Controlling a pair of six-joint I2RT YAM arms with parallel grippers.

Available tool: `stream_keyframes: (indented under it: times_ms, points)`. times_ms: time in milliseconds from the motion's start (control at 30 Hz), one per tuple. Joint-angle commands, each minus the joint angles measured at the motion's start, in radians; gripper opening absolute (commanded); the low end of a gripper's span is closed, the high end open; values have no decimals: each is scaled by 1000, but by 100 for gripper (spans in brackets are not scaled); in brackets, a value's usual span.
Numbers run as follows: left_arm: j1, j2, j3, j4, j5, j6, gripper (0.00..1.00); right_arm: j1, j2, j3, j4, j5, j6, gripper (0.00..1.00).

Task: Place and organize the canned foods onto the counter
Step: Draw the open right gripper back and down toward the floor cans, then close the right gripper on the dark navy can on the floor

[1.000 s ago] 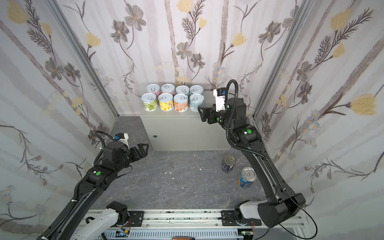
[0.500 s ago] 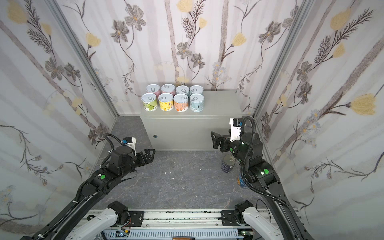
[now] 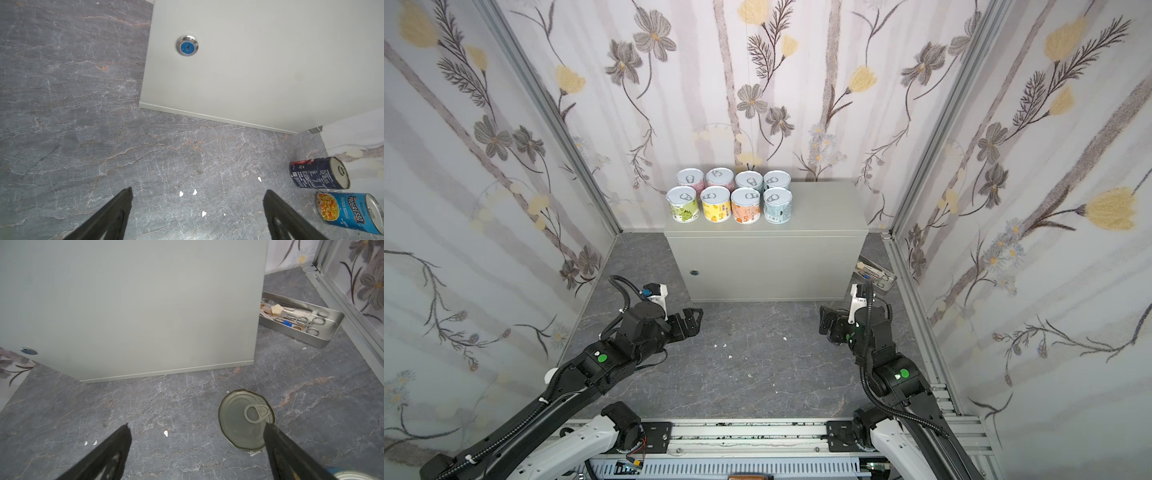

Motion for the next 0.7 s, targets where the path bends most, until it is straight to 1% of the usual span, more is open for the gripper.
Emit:
stream_keyframes:
  times_ms: [0,367,500,667]
  points:
    - [-7,8,-28,48,-30,-26,100,1,14,-19,31,71,56,100]
    - [-9,44,-86,104,-25,-23,100,1,135,-85,113,209,178,100]
    - [-9,63,-99,126,-22,-20,100,0,165,-93,144,254,197,100]
    - [-9,93,-102,150,-19,-9,100,0,237,-86,167,269,196,100]
